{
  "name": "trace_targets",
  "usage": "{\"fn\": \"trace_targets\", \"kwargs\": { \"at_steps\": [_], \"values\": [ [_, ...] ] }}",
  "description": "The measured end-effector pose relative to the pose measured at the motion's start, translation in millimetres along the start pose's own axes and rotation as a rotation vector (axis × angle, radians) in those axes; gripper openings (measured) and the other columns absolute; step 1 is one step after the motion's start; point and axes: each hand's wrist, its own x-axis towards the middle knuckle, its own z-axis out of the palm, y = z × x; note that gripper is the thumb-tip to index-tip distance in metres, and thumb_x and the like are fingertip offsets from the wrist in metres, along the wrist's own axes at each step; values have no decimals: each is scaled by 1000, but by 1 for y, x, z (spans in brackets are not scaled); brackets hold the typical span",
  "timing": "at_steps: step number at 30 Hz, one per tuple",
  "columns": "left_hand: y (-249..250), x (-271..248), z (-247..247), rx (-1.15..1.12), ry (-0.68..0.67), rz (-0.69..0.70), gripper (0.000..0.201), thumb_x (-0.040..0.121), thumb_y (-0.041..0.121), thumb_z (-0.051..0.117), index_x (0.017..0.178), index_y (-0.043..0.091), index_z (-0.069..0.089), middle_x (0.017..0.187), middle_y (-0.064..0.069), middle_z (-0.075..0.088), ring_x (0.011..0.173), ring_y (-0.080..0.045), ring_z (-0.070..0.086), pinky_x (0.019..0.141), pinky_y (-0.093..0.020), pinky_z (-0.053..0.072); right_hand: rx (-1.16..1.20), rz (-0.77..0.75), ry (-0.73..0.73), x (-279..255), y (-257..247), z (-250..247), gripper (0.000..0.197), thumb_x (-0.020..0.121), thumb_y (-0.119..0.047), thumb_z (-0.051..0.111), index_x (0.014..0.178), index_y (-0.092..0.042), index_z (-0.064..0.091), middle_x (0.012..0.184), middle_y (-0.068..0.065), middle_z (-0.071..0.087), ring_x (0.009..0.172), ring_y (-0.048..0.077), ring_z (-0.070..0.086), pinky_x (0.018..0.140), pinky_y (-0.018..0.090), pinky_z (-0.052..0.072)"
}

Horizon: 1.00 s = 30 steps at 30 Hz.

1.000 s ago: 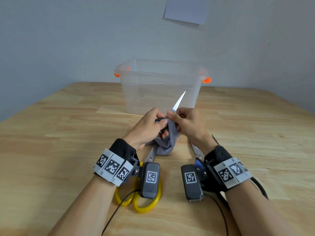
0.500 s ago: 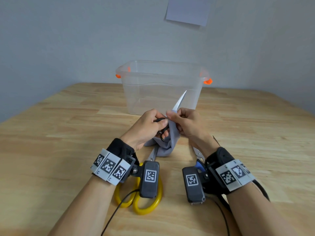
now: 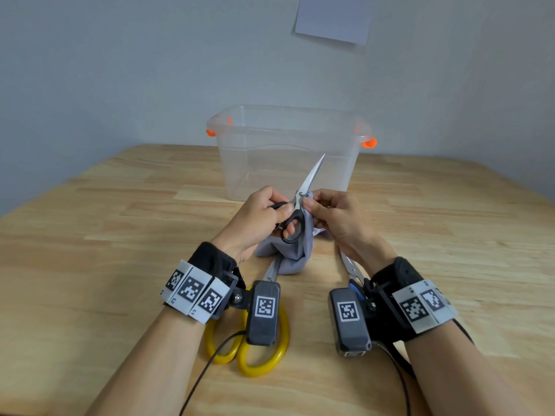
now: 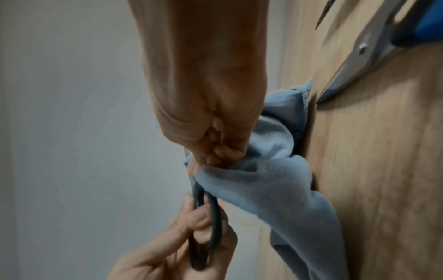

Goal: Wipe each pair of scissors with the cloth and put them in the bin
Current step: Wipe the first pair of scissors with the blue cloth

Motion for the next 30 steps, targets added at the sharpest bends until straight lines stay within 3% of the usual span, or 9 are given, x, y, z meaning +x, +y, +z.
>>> {"fn": "trace_targets", "kwargs": {
  "at_steps": [6, 12, 17, 21, 23, 25, 27, 30],
  "values": [
    [-2, 4, -1, -45, 75, 8, 3, 98, -1, 55, 96, 1, 54, 84, -14, 60, 55, -14, 58, 53, -23, 51, 13, 17, 14, 0, 0, -1, 21, 98, -15, 60, 82, -9, 71, 66, 5, 61, 56, 13, 50, 53, 20, 44],
    [-5, 5, -1, -1, 76, 14, 6, 98, 1, 57, 93, 3, 61, 79, -10, 62, 54, -11, 60, 52, -23, 50, 41, 30, 18, 1, 1, -3, 23, 100, -16, 57, 82, -7, 69, 60, -3, 57, 56, 9, 46, 55, 19, 41],
    [-6, 5, -1, -16, 102, 6, 2, 95, 0, 62, 97, -1, 62, 83, -13, 66, 57, -14, 63, 53, -24, 53, 72, 39, 3, 0, 0, -3, 24, 101, -16, 54, 85, -6, 70, 63, 3, 54, 58, 11, 47, 59, 22, 41],
    [-7, 5, -1, -18, 115, 18, 9, 93, -1, 64, 100, -7, 62, 82, -15, 67, 57, -17, 64, 53, -24, 52, 89, 69, 4, -2, -1, -2, 16, 95, -16, 62, 86, -6, 71, 75, 12, 59, 69, 20, 52, 69, 30, 46],
    [-7, 4, -1, 4, 104, 34, 7, 93, -2, 63, 99, -6, 64, 81, -14, 67, 56, -16, 63, 52, -23, 52, 73, 79, 18, -3, -2, -1, 15, 92, -18, 66, 83, -7, 70, 76, 13, 61, 68, 21, 54, 67, 30, 46],
    [-7, 4, -1, 46, 95, 57, 7, 94, -1, 62, 93, 3, 67, 78, -10, 67, 56, -13, 62, 53, -22, 51, 38, 80, 26, -3, -3, 1, 17, 91, -20, 68, 82, -6, 69, 72, 11, 60, 63, 17, 54, 62, 27, 46],
    [-7, 5, -2, 91, 94, 72, 15, 95, 1, 61, 89, 12, 69, 76, -3, 66, 56, -9, 61, 55, -20, 51, -13, 64, 44, -3, -4, 2, 20, 92, -20, 69, 82, -3, 68, 63, 6, 58, 55, 12, 52, 55, 22, 45],
    [-7, 4, -1, 132, 102, 84, 16, 97, 4, 60, 91, 15, 70, 75, 0, 64, 55, -7, 59, 55, -19, 50, -81, 42, 65, -3, -5, 3, 28, 94, -21, 67, 81, 4, 67, 51, 0, 53, 46, 8, 48, 47, 17, 40]
  ]
}}
